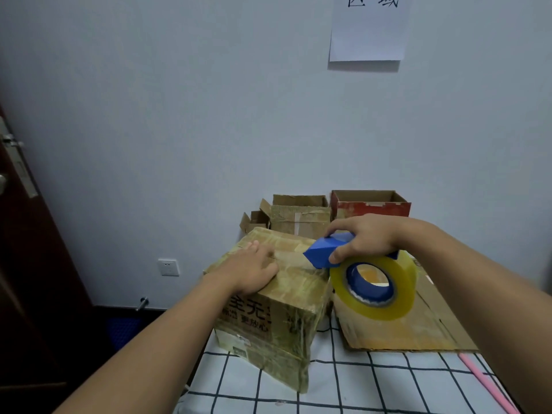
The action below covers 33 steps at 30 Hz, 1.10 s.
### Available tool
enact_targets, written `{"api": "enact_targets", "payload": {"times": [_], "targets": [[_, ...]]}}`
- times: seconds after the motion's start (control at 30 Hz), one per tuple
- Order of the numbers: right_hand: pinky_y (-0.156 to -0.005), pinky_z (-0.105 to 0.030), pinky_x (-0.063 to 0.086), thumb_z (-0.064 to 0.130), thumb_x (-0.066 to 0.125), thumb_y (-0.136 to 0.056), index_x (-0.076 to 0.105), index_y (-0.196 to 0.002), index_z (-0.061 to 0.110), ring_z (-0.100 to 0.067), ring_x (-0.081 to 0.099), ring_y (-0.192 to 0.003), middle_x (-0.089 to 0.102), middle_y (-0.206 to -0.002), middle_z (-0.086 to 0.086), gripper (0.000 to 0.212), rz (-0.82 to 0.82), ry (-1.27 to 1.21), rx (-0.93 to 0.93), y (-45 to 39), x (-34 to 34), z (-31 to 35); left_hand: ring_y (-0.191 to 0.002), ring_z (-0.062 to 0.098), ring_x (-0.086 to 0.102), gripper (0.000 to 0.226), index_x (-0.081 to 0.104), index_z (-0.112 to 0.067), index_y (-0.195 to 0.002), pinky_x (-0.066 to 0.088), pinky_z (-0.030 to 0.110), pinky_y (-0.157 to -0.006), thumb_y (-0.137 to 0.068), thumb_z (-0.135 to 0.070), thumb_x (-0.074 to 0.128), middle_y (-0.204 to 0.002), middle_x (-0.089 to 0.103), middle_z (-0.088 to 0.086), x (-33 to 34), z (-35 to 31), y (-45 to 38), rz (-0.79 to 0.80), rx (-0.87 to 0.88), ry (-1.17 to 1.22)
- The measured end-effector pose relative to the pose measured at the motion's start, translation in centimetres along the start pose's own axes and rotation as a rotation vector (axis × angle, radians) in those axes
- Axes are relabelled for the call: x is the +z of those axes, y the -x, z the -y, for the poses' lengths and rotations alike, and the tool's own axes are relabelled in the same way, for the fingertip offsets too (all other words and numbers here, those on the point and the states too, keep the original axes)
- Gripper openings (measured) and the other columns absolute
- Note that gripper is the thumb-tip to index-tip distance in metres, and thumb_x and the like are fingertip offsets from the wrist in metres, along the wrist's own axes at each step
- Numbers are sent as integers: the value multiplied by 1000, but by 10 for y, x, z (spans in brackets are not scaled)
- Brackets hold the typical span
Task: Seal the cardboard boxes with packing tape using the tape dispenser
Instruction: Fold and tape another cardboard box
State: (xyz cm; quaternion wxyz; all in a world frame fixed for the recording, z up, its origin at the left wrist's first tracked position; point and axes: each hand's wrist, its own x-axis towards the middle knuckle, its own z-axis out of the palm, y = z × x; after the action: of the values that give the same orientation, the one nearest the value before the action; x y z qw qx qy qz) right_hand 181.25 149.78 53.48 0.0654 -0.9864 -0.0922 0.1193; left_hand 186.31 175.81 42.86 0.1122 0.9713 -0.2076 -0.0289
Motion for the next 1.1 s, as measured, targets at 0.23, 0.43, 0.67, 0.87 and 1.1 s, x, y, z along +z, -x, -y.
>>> {"api": "enact_targets", "payload": {"times": [0.23,0.43,0.67,0.87,1.1], "targets": [[-74,-30,48,67,65,-79,43,-124,57,-8,57,-86,53,-113,6,52,-112,-92,-46,7,5,-6,-147,20,23,53,41,-26,-144,23,39,-117,-98,-51,31,-158,27,-2,-2,0,4,-40,81,-7],[-73,-29,45,69,64,-77,44,-131,57,-5,57,-86,52,-117,6,58,-102,-138,-37,8,28,-15,-151,18,-4,98,3,-36,-156,1,43,-121,-77,-91,21,-164,-5,-4,-5,-3,12,152,51,-72],[-65,-25,45,75,58,-70,41,-129,60,-10,63,-82,57,-111,6,63,-154,-221,-23,13,41,-21,-151,22,-9,112,-2,-27,-157,4,44,-120,-72,-94,27,-164,-11,3,4,-54,22,118,81,-31],[-76,-39,59,68,63,-78,43,-134,55,-23,68,-86,56,-120,0,60,-220,-282,-3,25,47,-15,-150,31,-11,99,2,-21,-158,7,45,-122,-82,-71,41,-164,-9,12,8,-72,28,114,91,-69],[-48,-23,39,76,54,-77,38,-135,56,-2,55,-61,50,-90,18,63,-392,-208,67,67,74,13,-150,24,-13,103,2,-35,-156,12,43,-121,-67,-70,37,-165,-9,2,4,-68,54,187,198,-43]]}}
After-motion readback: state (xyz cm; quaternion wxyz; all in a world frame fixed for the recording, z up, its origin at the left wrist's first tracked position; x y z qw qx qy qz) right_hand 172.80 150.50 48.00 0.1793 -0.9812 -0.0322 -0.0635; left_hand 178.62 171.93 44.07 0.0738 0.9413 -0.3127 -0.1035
